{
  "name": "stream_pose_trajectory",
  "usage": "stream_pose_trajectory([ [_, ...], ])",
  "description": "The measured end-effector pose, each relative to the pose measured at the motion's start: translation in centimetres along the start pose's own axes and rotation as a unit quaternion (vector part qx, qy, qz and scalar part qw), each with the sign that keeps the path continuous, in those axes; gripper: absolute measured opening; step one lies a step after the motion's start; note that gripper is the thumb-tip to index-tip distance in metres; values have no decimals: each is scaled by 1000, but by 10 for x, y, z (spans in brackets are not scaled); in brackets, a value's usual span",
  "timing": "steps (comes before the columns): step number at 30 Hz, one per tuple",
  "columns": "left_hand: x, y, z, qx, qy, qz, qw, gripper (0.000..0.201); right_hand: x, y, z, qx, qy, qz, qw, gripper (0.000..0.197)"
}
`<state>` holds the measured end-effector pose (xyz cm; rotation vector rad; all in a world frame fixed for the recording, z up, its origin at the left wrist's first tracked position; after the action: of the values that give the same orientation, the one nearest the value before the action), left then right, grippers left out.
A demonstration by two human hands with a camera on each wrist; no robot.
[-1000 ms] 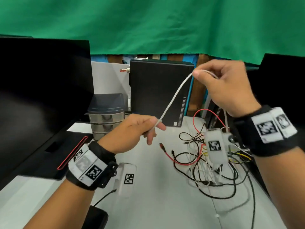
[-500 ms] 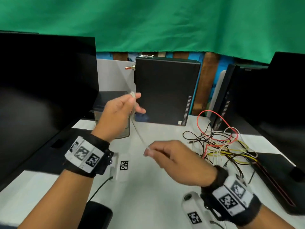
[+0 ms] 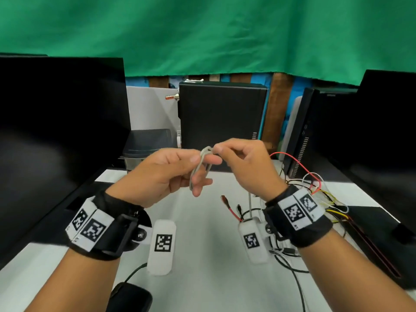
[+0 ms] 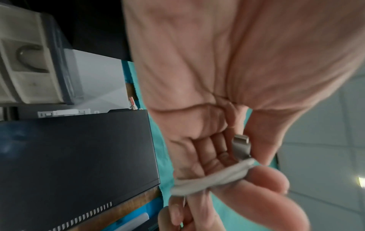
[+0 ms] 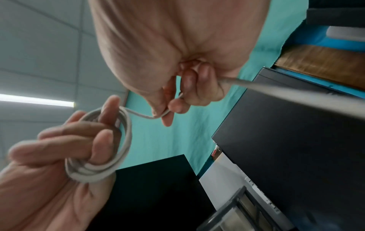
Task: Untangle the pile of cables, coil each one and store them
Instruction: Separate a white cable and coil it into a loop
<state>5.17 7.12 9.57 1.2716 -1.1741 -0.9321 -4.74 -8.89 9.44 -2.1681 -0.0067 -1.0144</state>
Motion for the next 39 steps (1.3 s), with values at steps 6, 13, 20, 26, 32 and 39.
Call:
stream_pose_trajectory([
  [6, 0, 6, -6, -77, -2, 57, 995, 34, 7, -4, -13, 29, -11, -33, 999, 12],
  [13, 8, 1, -24, -41, 265, 117, 956, 30, -57, -12, 45, 45, -226, 62, 971, 31],
  [20, 14, -18, -6, 295, 188, 13, 937, 49, -22, -49, -4, 35, -124, -4, 992, 20],
  [26, 11, -8, 19, 128, 64, -29, 989, 51, -11, -10, -29, 92, 9, 47, 995, 11],
  [32, 15, -1, 10, -151, 89, 93, 980, 44, -58, 21, 23, 147, -44, 174, 973, 21],
  [39, 20, -23, -17, 130, 299, 78, 942, 38, -80, -27, 36, -14, -206, 64, 976, 30],
])
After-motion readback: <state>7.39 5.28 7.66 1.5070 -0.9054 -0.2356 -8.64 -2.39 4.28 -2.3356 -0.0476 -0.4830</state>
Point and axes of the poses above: each hand's wrist, its own x-axis towards the middle knuckle, its own z-axis out of the palm, y = z × x, the point moved 3 cm from there along x, towards the middle knuckle, and after that the axes turned 8 degrees about -z, right-handed, at the moved point
